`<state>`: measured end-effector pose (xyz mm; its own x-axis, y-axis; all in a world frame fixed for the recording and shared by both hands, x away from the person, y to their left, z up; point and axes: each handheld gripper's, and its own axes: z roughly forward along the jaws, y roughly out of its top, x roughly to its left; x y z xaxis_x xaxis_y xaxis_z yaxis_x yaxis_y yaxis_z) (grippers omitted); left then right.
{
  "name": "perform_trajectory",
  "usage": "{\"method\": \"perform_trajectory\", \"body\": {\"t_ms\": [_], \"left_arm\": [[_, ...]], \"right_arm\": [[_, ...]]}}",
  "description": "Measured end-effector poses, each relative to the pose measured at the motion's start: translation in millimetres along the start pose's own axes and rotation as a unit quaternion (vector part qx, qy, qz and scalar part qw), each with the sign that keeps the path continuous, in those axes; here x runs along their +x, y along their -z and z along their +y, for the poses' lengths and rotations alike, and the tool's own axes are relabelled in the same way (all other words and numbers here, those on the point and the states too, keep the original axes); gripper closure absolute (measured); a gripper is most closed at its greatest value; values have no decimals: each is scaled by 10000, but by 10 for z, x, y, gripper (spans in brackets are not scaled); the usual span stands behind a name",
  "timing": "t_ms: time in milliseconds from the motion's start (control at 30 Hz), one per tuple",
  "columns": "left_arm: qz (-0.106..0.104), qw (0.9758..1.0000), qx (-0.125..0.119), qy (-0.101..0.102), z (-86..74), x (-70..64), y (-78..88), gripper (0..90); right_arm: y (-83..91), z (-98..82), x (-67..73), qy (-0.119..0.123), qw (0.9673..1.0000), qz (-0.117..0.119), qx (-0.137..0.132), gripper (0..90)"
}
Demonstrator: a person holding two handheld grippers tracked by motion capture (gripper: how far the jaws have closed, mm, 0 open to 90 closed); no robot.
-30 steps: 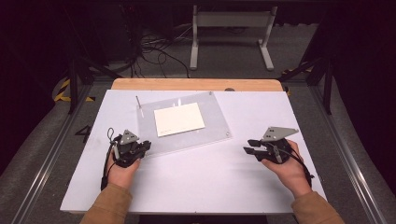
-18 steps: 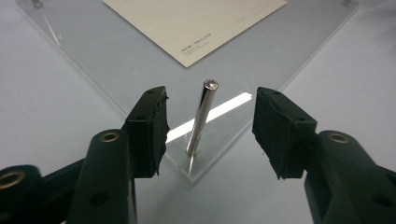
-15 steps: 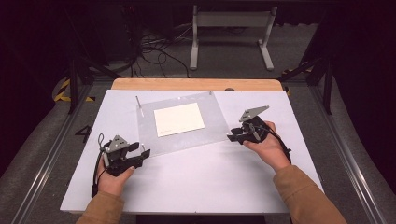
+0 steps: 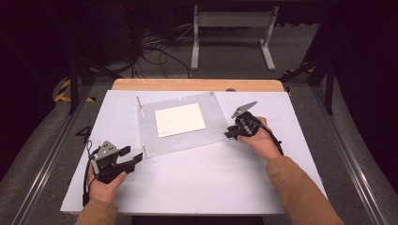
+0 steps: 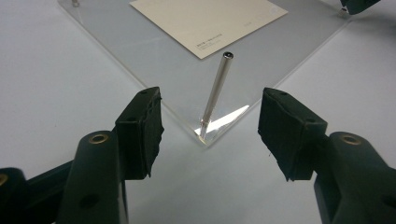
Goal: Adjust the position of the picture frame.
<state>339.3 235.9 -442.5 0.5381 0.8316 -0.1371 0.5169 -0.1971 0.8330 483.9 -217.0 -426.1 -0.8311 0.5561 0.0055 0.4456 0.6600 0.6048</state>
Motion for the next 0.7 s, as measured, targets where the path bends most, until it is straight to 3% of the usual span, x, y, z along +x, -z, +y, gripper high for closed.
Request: {"method": "perform_trajectory", "body": {"t_ms": [200,400,700], "left_arm": [[-86,9999,-23,127,-20,35,9,401],[-58,9999,-15,153,-35,52,23,399],[-38,9995,-70,322,-59,94,36,399]], "right_arm": [[-66,1,0,107,9999,2,61,690],[-64,1,4,225,9997,-47,76,819],[-51,-2,-4,331,9994,9,130,828]]}}
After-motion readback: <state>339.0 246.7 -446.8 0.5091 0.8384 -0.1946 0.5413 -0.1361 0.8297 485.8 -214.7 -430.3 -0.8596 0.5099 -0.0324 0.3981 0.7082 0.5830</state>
